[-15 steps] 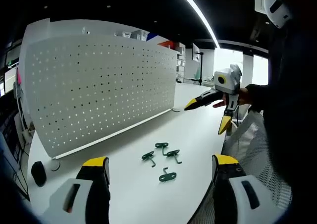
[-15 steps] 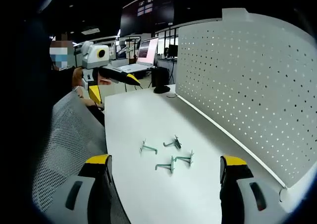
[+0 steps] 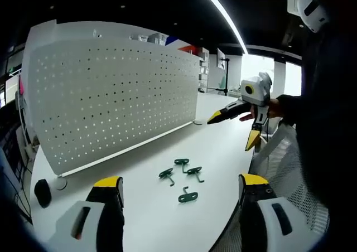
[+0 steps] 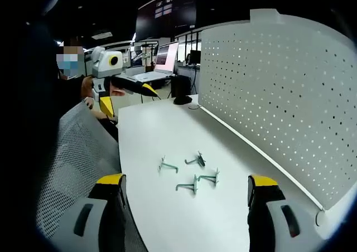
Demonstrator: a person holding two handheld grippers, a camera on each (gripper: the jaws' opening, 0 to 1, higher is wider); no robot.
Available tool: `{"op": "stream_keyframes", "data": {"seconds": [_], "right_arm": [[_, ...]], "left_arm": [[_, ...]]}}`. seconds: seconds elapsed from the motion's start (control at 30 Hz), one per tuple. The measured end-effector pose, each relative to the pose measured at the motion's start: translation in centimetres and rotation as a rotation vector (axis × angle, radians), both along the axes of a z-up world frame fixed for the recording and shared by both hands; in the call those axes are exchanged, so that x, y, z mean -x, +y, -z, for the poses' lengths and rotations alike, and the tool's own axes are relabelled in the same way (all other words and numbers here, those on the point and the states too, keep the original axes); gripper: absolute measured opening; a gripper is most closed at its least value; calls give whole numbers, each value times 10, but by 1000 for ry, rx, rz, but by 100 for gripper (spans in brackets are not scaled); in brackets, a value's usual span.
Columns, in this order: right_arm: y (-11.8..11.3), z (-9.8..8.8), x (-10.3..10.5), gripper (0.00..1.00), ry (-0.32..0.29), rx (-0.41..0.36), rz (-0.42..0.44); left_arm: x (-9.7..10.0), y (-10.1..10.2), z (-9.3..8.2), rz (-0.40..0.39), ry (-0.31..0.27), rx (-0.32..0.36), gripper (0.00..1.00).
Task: Insert the hook assembly into the mounting plate slot until the hook locks in place.
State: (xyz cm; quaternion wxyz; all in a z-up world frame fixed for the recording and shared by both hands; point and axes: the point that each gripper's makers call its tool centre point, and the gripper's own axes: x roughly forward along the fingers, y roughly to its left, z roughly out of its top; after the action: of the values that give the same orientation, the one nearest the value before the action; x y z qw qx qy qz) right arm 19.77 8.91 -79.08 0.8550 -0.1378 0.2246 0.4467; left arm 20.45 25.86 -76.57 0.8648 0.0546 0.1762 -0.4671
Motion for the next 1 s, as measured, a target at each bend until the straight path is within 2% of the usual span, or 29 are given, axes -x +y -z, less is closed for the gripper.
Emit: {"op": "stream_keyframes", "data": {"seconds": [0.37, 1.0], "right_arm": [[-2, -6, -1, 87, -16, -1, 7], [2, -14, 2, 87, -38, -3, -8]], "left_arm": [[-1, -7, -6, 20, -12, -1, 87], [4, -6, -15, 12, -34, -1, 86]]}}
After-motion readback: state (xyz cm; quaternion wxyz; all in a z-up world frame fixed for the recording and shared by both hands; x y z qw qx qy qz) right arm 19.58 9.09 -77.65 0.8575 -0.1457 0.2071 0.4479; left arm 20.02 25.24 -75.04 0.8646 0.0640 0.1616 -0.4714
